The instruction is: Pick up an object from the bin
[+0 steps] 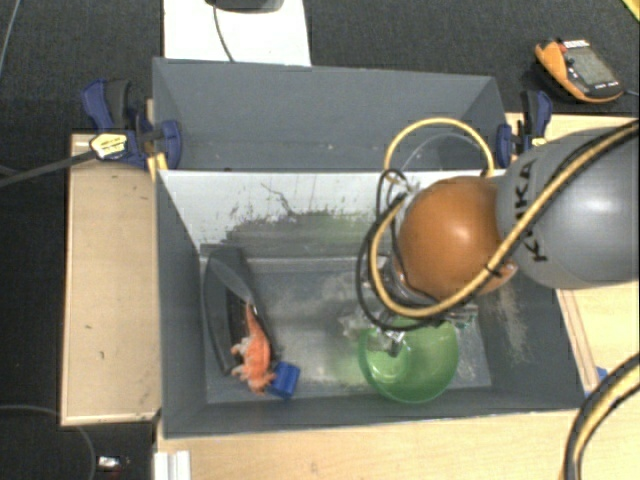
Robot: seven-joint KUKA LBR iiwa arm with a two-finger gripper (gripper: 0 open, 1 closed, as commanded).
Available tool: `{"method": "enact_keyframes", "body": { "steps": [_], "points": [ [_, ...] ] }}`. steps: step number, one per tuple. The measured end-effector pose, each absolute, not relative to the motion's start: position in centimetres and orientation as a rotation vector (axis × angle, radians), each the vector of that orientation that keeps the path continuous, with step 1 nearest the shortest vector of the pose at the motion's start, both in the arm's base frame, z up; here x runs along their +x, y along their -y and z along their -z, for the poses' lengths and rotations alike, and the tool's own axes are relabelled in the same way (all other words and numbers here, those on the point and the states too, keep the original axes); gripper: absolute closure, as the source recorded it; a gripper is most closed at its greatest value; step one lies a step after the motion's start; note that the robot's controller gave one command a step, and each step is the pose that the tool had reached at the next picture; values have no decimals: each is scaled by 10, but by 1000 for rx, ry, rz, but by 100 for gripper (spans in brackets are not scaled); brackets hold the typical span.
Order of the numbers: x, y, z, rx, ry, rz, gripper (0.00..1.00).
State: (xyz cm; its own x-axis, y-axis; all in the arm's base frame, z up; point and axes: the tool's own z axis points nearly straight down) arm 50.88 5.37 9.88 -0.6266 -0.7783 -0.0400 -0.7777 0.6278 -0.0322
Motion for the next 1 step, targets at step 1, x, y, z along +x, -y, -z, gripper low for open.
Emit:
{"method": "enact_keyframes", "body": {
  "steps": [1],
  "points": [
    [508,-54,-127,-1331,-2790,16,100]
  ]
}}
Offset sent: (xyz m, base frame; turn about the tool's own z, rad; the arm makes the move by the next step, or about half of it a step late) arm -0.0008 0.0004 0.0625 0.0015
